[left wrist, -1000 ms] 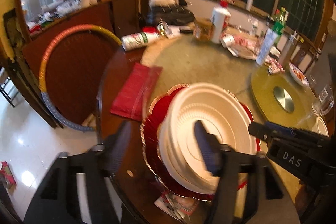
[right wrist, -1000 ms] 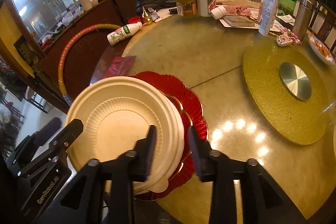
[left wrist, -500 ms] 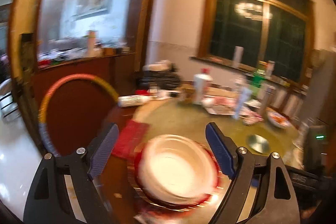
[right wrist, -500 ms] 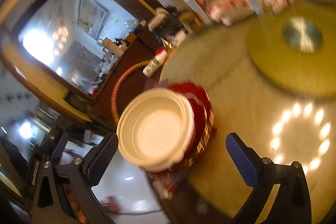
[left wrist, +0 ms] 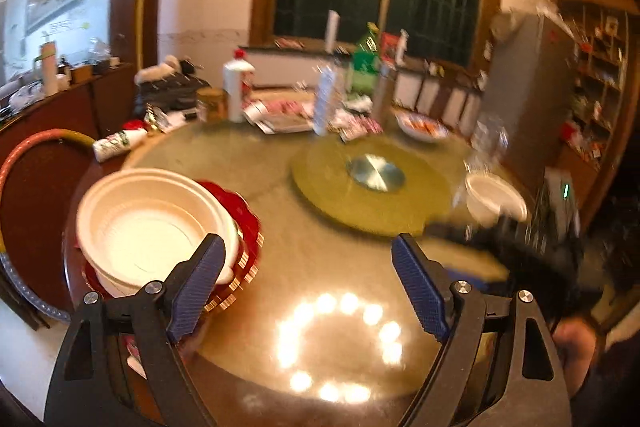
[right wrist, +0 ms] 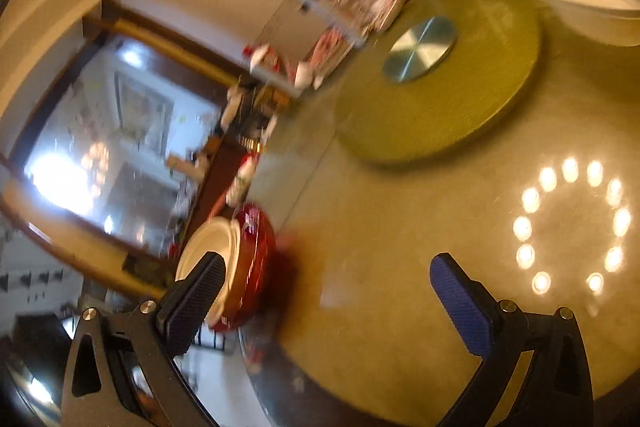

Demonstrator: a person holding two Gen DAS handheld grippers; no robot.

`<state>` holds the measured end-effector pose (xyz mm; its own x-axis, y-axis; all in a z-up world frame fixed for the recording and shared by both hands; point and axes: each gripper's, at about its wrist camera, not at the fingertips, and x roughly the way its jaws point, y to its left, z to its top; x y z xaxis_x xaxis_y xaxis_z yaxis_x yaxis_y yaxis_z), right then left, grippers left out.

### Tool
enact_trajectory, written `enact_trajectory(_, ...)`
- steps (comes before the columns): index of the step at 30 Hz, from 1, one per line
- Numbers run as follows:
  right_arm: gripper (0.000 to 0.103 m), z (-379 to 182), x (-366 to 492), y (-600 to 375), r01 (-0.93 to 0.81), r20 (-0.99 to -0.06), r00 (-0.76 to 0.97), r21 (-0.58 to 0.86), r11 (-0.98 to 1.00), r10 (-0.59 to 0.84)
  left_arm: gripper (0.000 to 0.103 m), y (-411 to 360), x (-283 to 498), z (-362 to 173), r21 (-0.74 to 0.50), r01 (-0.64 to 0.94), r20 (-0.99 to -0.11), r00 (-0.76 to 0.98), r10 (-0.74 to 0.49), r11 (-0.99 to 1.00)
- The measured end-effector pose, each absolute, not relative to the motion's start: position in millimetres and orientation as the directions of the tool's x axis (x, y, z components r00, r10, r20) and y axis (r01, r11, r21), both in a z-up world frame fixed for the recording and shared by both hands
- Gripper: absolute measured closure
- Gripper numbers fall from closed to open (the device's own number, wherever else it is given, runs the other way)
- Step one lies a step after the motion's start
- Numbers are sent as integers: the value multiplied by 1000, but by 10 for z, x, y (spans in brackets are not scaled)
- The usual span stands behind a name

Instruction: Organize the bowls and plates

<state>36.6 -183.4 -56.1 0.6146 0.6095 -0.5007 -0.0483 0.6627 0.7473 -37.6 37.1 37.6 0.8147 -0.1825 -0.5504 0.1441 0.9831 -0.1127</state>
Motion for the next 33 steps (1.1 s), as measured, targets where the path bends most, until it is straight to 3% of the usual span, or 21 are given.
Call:
enact_trajectory(7, 0, -443, 363, -1982, -41, -488, 659, 736, 675, 572, 17, 68, -252, 260, -136, 228, -629, 732, -262, 964)
enact_trajectory(14, 0, -409, 246, -2369, 98, -633, 630, 638, 764, 449, 17, -129, 75, 153, -241, 196, -676, 668, -309, 950)
enact_trajectory(21, 0, -45, 111, -2901, 129, -663, 680, 529, 839, 313, 17, -596, 453, 169, -275, 212, -700, 624, -346, 938)
enact_trajectory(27, 1, 53, 342, -3532, 265, -731, 665, 421, 868, 152, 17, -1176, 795, 141, -261, 246, -729, 584, -357, 934)
enact_trajectory(31, 17, -42, 569, -3944, 363, -788, 610, 372, 854, 84, 17, -1613, 1032, 104, -262, 283, -751, 541, -379, 923)
enact_trajectory(33, 34, -160, 696, -4175, 410, -817, 570, 375, 831, 87, 17, -1838, 1157, 68, -237, 294, -763, 533, -365, 926)
